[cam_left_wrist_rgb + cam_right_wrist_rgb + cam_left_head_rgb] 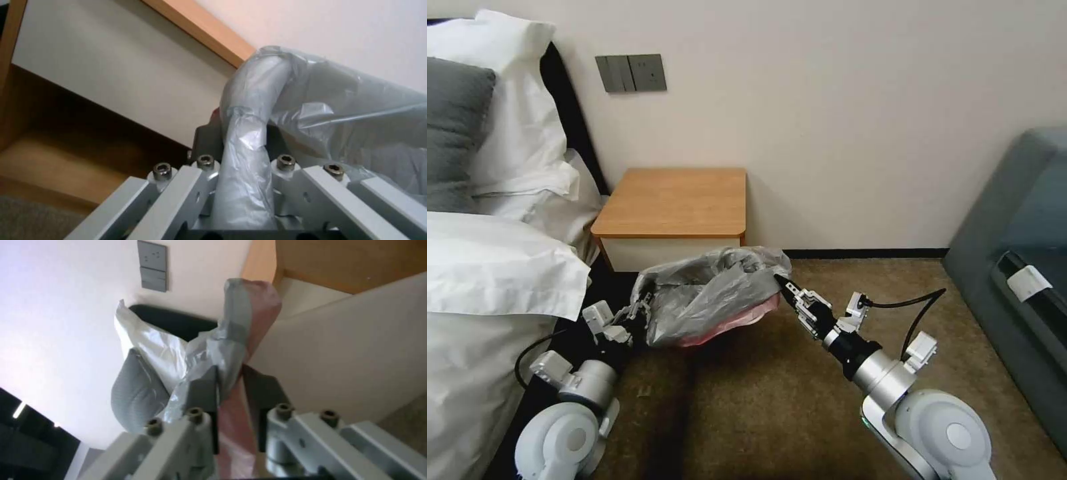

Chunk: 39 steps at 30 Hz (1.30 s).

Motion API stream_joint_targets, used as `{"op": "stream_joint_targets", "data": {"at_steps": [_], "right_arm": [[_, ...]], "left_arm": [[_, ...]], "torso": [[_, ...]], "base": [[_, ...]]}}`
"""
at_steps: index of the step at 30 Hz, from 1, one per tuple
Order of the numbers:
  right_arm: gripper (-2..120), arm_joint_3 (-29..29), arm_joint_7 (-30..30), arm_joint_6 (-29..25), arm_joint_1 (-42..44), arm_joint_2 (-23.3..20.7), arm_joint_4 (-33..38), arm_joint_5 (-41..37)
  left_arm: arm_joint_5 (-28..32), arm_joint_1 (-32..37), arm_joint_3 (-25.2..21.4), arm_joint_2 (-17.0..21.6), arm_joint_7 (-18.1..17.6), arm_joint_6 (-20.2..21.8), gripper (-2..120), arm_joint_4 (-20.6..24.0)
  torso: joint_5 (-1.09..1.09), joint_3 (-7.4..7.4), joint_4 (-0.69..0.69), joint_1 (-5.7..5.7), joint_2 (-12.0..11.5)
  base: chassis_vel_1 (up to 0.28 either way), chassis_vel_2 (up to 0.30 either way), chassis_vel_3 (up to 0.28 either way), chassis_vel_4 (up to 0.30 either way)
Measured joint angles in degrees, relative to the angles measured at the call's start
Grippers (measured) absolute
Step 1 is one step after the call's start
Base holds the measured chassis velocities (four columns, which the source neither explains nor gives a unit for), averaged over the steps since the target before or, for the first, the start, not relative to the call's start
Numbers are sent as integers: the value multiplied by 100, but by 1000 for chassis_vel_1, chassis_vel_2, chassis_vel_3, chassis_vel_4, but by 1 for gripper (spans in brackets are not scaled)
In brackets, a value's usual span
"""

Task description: Pick up the garbage bag from the table and place it over the trash can.

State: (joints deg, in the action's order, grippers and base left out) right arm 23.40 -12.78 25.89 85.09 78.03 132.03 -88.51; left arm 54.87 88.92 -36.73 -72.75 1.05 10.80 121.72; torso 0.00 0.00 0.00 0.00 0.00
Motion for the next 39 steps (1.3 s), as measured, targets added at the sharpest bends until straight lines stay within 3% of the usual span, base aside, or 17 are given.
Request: {"op": "stream_joint_targets", "data": {"at_steps": [4,20,39], "right_arm": [[1,-28,-26,0,10,-8,22,87],[0,-16,-318,279,327,-412,147,620],[0,-284,149,255,-199,-240,-1139,2133]], "left_arm": [[-47,-5,-1,6,0,-3,9,-24],[-62,-37,-29,-17,-9,-33,9,-34],[-71,72,-38,-41,1,21,9,236]], "torso": [[1,0,0,0,0],[0,0,0,0,0],[0,0,0,0,0]], "base": [[0,0,0,0],[0,0,0,0],[0,0,0,0]]}}
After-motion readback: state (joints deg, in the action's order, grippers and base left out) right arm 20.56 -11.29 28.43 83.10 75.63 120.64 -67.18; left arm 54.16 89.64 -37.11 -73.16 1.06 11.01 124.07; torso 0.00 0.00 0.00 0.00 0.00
